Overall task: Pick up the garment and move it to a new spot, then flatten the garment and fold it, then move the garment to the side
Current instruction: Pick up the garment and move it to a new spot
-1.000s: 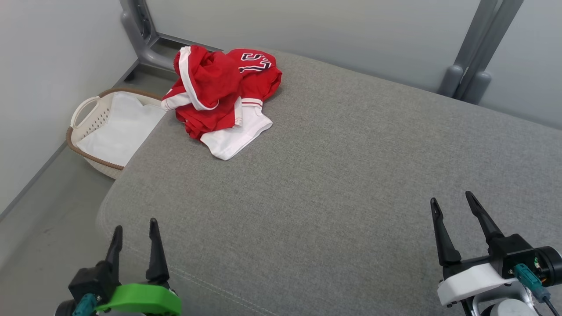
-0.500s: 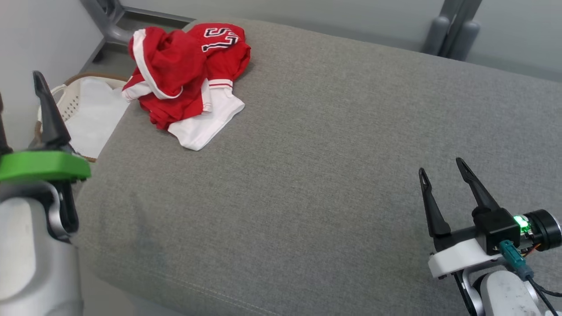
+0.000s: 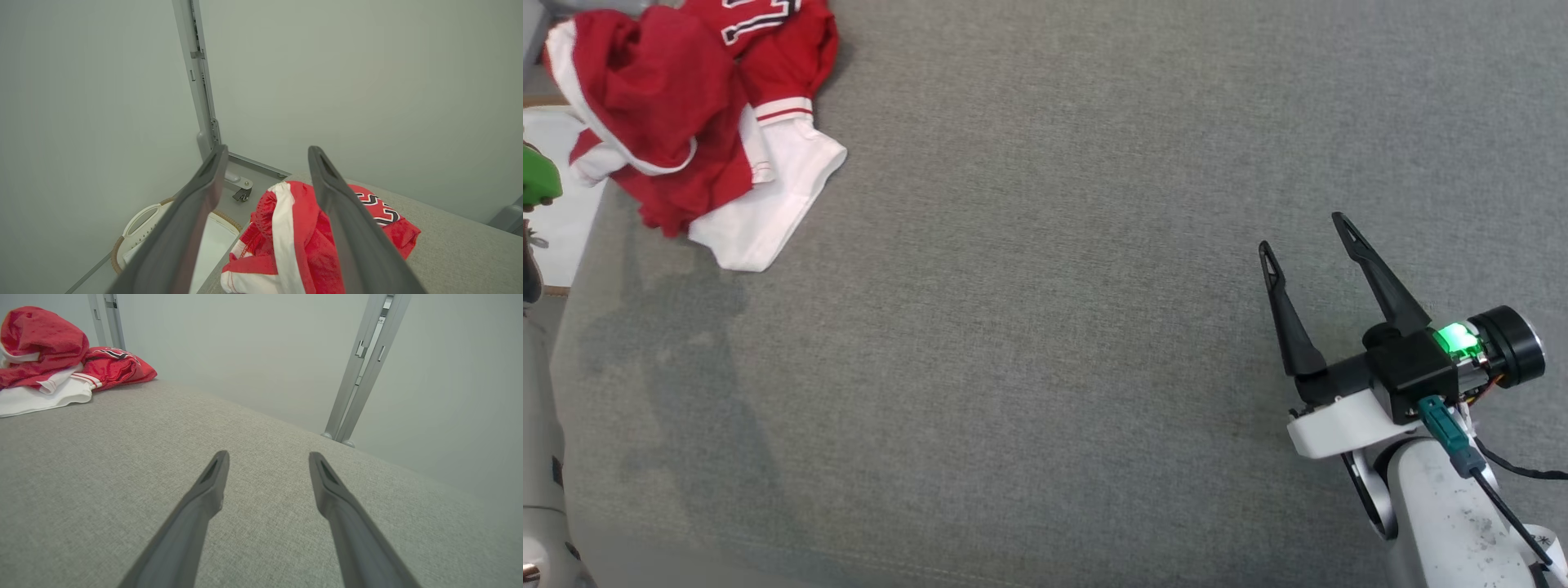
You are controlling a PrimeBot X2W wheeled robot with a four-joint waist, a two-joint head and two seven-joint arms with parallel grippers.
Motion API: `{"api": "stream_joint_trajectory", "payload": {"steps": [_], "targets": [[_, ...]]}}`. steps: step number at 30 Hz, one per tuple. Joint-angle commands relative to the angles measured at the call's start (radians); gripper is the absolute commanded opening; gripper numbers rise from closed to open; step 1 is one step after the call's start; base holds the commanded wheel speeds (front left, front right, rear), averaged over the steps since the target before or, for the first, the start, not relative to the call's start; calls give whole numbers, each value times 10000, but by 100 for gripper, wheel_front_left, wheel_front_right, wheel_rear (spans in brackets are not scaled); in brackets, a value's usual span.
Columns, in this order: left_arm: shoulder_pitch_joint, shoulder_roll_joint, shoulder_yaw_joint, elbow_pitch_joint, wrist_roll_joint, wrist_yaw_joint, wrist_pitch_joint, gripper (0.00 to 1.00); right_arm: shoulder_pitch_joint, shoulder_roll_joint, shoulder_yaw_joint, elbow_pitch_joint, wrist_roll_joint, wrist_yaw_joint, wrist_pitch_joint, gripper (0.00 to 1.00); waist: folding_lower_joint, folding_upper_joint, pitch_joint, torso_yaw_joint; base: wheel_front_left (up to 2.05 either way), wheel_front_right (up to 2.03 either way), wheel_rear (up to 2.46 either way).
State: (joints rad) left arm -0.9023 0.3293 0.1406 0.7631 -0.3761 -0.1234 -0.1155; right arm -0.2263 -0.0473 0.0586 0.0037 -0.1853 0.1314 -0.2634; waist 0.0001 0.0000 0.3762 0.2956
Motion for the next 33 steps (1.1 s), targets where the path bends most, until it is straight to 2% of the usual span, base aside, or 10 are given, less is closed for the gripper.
{"api": "stream_joint_trajectory", "payload": {"steps": [1,8,12,17,18,19,20,21,26,33], "targets": [[-237,147,-79,292,-97,-44,132,100,-149,-54,7,-52,-31,-12,-21,100,-1,0,1057,-1020,0,0,0],[-728,491,-585,1642,-744,-81,856,100,-180,-49,10,-121,-15,-13,-21,100,-1,0,1541,-1375,0,0,0],[-781,789,-586,2351,-913,-76,1035,100,-261,-49,21,-161,53,-12,-21,100,-1,0,1663,-1498,0,0,0],[-891,874,-554,3146,-1021,27,1316,100,-299,-49,81,-146,158,-13,-21,100,-1,0,1698,-1554,0,0,0],[-929,860,-553,3275,-1077,21,1376,83,-300,-49,97,-141,175,-13,-21,100,-1,0,1691,-1554,0,0,0],[-950,848,-558,3339,-1117,14,1390,45,-298,-49,105,-135,185,-13,-21,100,-1,0,1682,-1550,0,0,0],[-964,842,-612,3396,-1096,2,1375,15,-293,-49,107,-121,197,-13,-21,100,-1,0,1663,-1538,0,0,0],[-974,838,-633,3423,-1088,-7,1317,0,-286,-49,100,-108,209,-13,-21,100,-1,0,1638,-1521,0,0,0],[-1014,885,-824,3478,-1086,-56,967,0,-261,-49,73,-8,308,-12,-21,100,-1,0,1348,-1423,0,0,0],[-1149,935,-1253,2751,-1192,-82,81,0,-12,-48,-211,169,652,-13,-21,100,-1,0,532,-1342,0,0,0]]}}
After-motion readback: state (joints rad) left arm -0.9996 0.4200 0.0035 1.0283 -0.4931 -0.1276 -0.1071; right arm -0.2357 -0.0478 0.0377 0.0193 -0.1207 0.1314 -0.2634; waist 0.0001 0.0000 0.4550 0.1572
